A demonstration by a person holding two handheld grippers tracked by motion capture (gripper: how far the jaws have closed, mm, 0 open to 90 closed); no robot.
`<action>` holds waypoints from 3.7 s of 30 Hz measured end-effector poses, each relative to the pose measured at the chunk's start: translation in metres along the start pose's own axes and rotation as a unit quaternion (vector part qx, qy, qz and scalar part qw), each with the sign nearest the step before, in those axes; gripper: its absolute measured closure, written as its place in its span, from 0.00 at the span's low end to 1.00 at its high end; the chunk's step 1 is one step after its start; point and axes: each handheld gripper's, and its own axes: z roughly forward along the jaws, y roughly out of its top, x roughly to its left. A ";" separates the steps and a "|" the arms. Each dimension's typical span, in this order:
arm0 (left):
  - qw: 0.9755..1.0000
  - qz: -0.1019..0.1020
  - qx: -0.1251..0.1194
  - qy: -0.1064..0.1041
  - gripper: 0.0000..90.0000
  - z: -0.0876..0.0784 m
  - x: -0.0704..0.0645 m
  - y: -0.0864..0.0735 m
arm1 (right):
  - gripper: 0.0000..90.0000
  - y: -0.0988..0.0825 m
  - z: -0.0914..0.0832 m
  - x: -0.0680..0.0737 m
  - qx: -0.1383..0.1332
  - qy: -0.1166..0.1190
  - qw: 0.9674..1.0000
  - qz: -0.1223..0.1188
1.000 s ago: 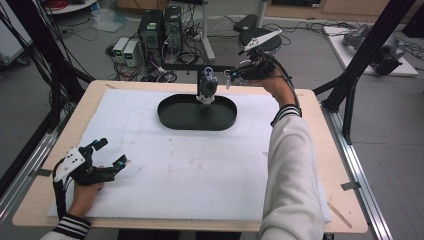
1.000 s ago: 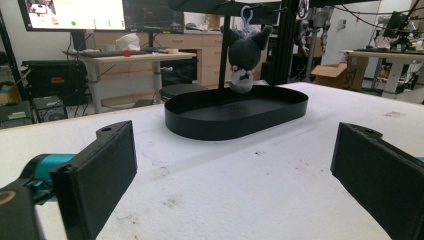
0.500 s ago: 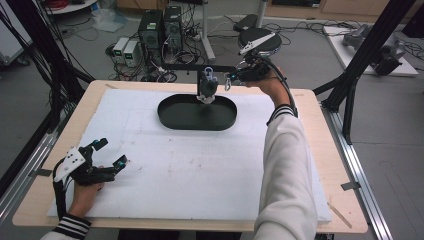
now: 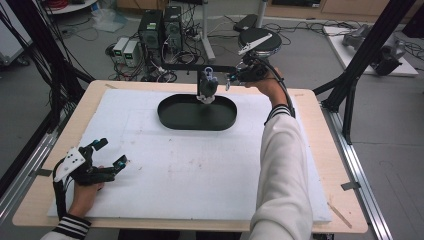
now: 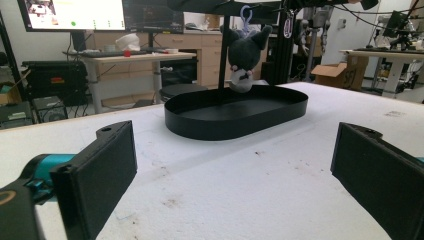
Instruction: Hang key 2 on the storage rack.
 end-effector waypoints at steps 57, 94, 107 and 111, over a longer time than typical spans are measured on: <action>1.000 0.004 0.000 -0.001 0.05 0.000 -0.001 0.000 | 0.01 -0.011 -0.031 -0.004 -0.067 -0.124 0.988 0.062; 1.000 0.005 0.002 -0.001 0.05 0.000 -0.001 0.000 | 0.01 -0.216 -0.081 0.145 -0.243 -0.166 0.953 0.075; 1.000 0.002 0.000 0.000 0.05 0.000 -0.001 0.000 | 0.01 -0.275 -0.046 0.169 -0.290 -0.183 0.936 0.080; 1.000 0.001 0.000 0.000 0.05 0.000 -0.001 0.000 | 0.01 -0.276 -0.040 0.171 -0.284 -0.186 0.938 0.071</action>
